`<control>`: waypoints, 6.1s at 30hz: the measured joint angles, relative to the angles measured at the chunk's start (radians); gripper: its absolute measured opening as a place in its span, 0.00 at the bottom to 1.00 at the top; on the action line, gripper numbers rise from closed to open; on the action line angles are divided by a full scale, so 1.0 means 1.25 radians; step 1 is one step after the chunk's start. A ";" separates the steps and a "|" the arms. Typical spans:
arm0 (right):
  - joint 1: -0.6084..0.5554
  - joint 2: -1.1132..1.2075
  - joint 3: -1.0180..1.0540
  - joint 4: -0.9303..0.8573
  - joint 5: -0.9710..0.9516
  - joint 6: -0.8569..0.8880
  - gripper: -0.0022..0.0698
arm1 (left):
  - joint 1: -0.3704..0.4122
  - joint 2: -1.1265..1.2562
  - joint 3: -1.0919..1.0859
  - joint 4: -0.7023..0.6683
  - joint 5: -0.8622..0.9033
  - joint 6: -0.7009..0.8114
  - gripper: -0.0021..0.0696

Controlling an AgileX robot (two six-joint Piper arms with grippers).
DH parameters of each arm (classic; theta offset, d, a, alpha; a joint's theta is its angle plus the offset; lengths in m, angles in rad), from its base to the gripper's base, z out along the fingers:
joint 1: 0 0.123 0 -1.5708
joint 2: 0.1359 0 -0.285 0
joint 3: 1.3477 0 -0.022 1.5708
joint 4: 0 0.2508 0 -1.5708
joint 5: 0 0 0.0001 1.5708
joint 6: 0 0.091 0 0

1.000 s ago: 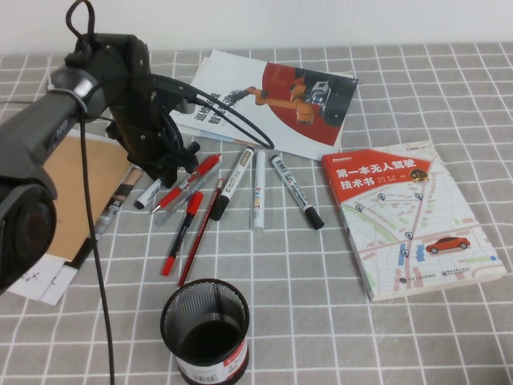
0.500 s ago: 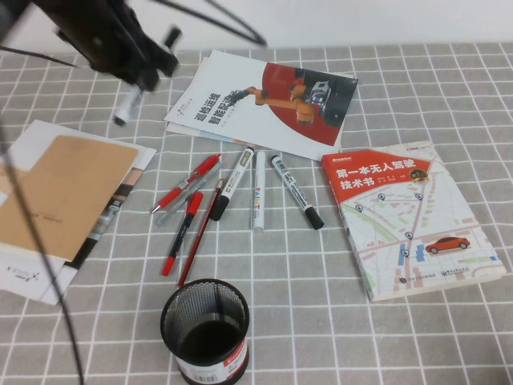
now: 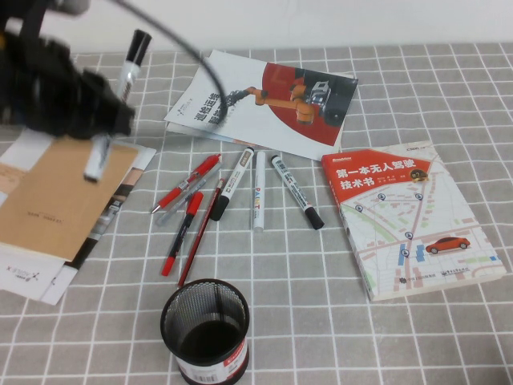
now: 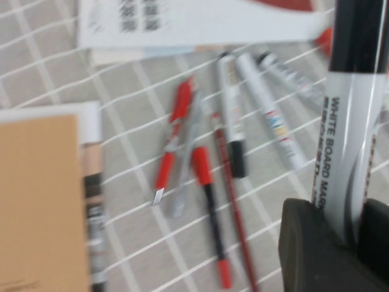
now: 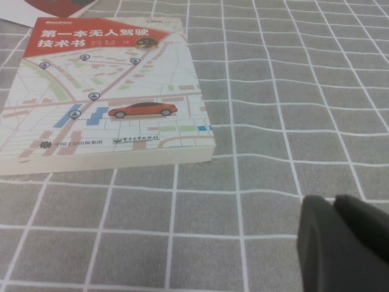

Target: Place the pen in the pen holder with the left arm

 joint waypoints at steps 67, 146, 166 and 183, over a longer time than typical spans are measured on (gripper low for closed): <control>0.000 0.000 0.000 0.000 0.000 0.000 0.01 | -0.121 -0.379 0.668 -0.756 -0.656 0.649 0.18; 0.000 0.000 0.000 0.000 0.000 0.000 0.01 | -0.169 0.001 0.946 0.671 -1.531 -0.613 0.46; 0.000 0.000 0.000 0.000 0.000 0.000 0.01 | -0.169 -0.514 0.929 0.705 -1.116 -0.889 0.03; 0.000 0.000 0.000 0.000 0.000 0.000 0.01 | -0.169 -0.857 0.893 0.774 -0.661 -1.047 0.03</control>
